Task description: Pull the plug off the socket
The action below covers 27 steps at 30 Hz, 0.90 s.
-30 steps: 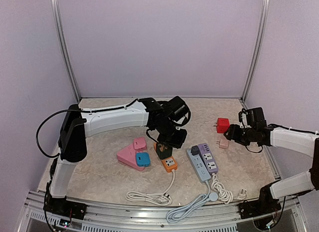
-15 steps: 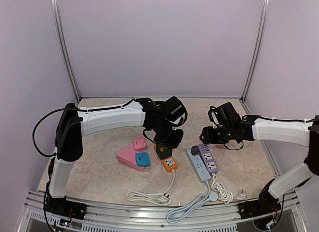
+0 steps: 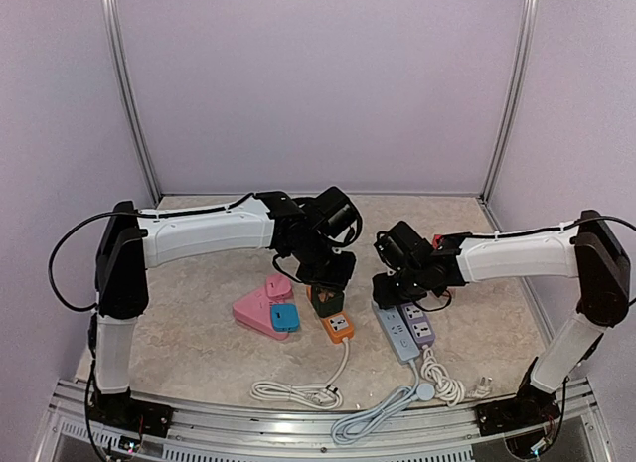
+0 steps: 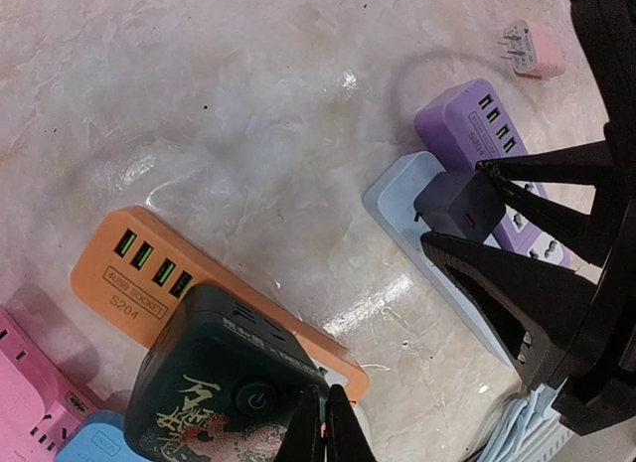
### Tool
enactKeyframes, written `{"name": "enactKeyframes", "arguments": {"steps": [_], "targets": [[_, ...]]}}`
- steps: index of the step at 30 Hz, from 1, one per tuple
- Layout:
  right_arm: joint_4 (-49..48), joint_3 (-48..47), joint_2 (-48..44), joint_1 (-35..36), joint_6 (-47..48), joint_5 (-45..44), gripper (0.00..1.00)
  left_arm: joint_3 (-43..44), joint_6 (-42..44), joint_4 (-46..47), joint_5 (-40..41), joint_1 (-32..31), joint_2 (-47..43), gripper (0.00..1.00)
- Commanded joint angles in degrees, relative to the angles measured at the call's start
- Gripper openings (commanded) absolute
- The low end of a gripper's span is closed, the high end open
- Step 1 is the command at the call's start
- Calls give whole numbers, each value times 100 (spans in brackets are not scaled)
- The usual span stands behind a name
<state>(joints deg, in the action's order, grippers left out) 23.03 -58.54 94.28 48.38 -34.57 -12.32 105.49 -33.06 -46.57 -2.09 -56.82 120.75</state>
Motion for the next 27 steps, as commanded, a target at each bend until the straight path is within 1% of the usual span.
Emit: {"name": "enactKeyframes", "arguments": {"steps": [1, 6, 10, 16, 20, 27], "targets": [[230, -128, 140, 118, -128, -188, 42, -195, -79, 163, -15, 9, -272, 3], [261, -145, 182, 115, -116, -218, 39, -342, -138, 244, -148, -103, -349, 3], [276, -207, 236, 119, -85, -214, 34, -435, -227, 245, -214, -242, -281, 3], [291, -261, 223, 118, -76, -210, 30, -832, -412, 346, -157, -240, -234, 3], [291, -254, 222, 119, -71, -214, 29, -1129, -488, 408, -72, -96, -251, 3], [273, -247, 231, 117, -68, -201, 28, -1525, -454, 611, 37, 390, -297, 3]]}}
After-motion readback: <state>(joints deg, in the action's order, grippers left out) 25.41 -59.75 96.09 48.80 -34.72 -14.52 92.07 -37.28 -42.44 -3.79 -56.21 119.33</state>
